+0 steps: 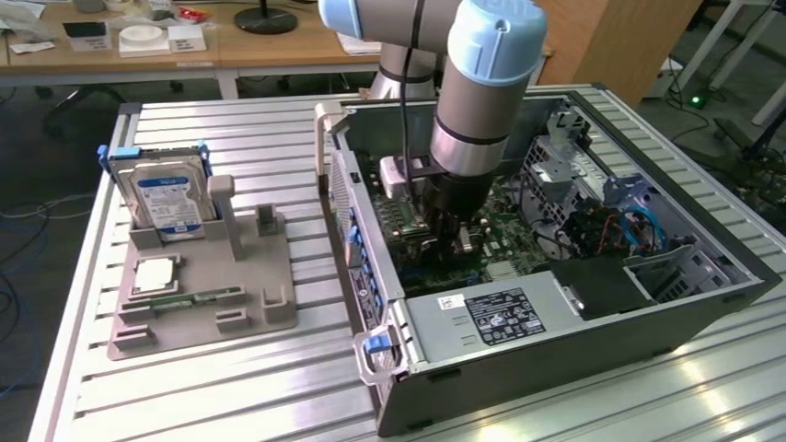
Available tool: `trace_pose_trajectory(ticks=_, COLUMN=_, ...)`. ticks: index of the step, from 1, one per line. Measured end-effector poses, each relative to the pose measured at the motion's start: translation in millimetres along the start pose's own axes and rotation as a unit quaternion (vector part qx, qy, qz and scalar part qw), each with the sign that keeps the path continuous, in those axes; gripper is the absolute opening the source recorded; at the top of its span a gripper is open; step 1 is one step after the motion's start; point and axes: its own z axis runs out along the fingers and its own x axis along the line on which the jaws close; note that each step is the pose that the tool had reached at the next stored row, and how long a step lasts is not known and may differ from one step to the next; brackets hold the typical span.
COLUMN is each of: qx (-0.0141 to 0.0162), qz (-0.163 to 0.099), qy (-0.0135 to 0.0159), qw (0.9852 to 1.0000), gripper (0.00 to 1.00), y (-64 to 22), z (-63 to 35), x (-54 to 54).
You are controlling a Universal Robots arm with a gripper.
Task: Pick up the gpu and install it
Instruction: 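Insert the gpu into the slot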
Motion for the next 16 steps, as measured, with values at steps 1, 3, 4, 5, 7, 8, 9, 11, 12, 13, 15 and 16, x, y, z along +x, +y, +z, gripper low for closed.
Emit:
trace_pose_trajectory(ticks=1, qx=0.0016, qz=0.000, qy=-0.0001, qw=1.0000, gripper=0.34, y=0.0, z=-2.2, x=0.0)
trace_pose_trajectory(ticks=3, qx=0.0040, qz=0.000, qy=-0.0001, qw=1.0000, gripper=0.34, y=0.0, z=-7.0, x=-0.2)
trace_pose_trajectory(ticks=4, qx=0.0051, qz=0.000, qy=-0.0002, qw=1.0000, gripper=0.34, y=-0.1, z=-9.2, x=-0.3)
trace_pose_trajectory(ticks=5, qx=0.0060, qz=0.000, qy=-0.0002, qw=1.0000, gripper=0.34, y=-0.2, z=-11.6, x=-0.4)
trace_pose_trajectory(ticks=7, qx=0.0077, qz=0.000, qy=-0.0004, qw=1.0000, gripper=0.34, y=-0.4, z=-16.7, x=-0.6)
trace_pose_trajectory(ticks=8, qx=0.0085, qz=0.000, qy=-0.0005, qw=1.0000, gripper=0.34, y=-0.5, z=-19.4, x=-0.6)
trace_pose_trajectory(ticks=9, qx=0.0088, qz=0.000, qy=-0.0006, qw=1.0000, gripper=0.34, y=-0.6, z=-22.4, x=-0.7)
trace_pose_trajectory(ticks=11, qx=0.0092, qz=0.000, qy=-0.0007, qw=1.0000, gripper=0.34, y=-0.7, z=-27.5, x=-0.8)
trace_pose_trajectory(ticks=12, qx=0.0098, qz=0.000, qy=-0.0009, qw=1.0000, gripper=0.34, y=-0.8, z=-29.8, x=-0.9)
trace_pose_trajectory(ticks=13, qx=0.0107, qz=0.000, qy=-0.0010, qw=0.9999, gripper=0.34, y=-0.8, z=-32.2, x=-1.0)
trace_pose_trajectory(ticks=15, qx=0.0123, qz=0.000, qy=-0.0011, qw=0.9999, gripper=0.34, y=-1.0, z=-37.5, x=-1.3)
trace_pose_trajectory(ticks=16, qx=0.0129, qz=0.000, qy=-0.0011, qw=0.9999, gripper=0.34, y=-1.2, z=-40.7, x=-1.4)
